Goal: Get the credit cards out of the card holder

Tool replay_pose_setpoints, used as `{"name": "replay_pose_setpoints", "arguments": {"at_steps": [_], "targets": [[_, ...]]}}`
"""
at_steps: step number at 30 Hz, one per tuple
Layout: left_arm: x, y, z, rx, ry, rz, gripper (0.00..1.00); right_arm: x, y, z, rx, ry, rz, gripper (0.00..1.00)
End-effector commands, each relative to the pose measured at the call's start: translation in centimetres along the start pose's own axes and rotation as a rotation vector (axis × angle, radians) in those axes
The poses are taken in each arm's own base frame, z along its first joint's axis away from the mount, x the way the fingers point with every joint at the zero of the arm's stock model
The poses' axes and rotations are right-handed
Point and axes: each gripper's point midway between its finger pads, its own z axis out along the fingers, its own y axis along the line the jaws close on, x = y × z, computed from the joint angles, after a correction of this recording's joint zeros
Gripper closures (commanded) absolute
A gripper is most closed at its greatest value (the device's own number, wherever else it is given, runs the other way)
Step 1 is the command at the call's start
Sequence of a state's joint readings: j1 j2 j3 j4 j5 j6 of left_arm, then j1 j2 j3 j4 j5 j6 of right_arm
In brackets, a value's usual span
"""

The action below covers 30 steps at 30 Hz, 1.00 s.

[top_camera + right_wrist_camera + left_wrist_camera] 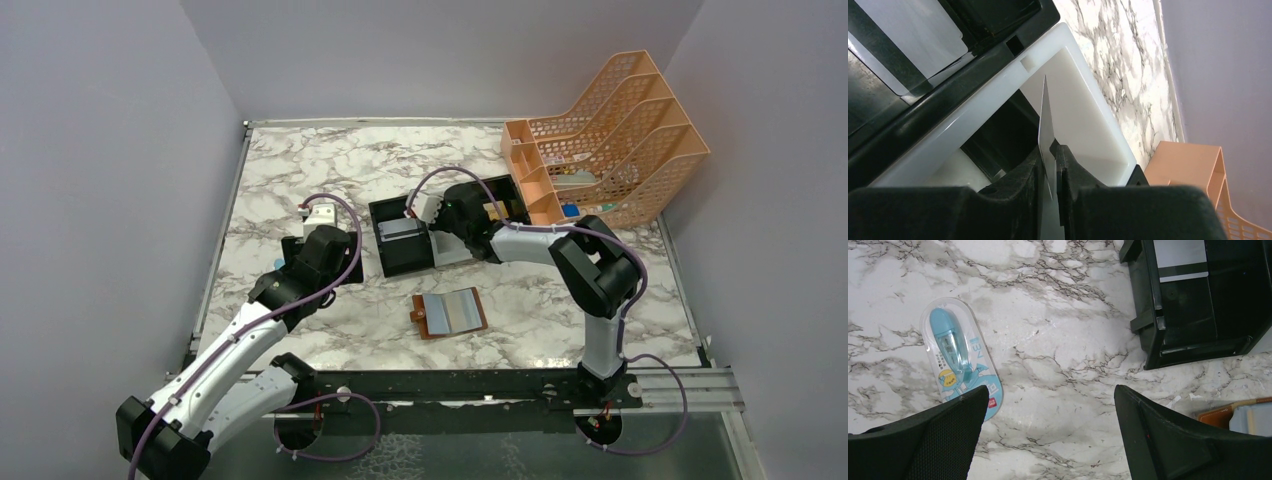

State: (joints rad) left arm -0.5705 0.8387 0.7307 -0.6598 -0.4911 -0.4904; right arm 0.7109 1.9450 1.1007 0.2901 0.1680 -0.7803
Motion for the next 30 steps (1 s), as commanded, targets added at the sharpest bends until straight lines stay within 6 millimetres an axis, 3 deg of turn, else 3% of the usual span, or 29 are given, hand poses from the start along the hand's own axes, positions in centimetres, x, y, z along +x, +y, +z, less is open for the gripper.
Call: {"name": "replay_pose_setpoints", "arguments": {"at_steps": [1,9,16,24,30], "targets": [[-1.1,0.2,-0.1,-0.017,-0.025,-0.001,0.01,-0.4,1.2,0.5,-0.056,-0.013,-0.035,0.82],[-0.8,-0.1,0.1,-0.011,-0.005,0.013,0.01,0.1,1.6,0.1,-0.076,-0.003,-0.056,0.69],[-0.9,-0.1,0.0,-0.009,-0.01,0.011,0.01,-0.8,1.2,-0.1,-0.068,-0.033,-0.016,0.68],[-0.9,-0.1,0.0,-0.006,-0.009,0.011,0.01,-1.5,1.7,-0.4,-0.115,-0.052,0.01,0.6],[-0.8,-0.1,0.0,-0.003,-0.008,0.012,0.01,-2.4,0.7,-0.9,-0.09,-0.079,0.048,0.6]]}}
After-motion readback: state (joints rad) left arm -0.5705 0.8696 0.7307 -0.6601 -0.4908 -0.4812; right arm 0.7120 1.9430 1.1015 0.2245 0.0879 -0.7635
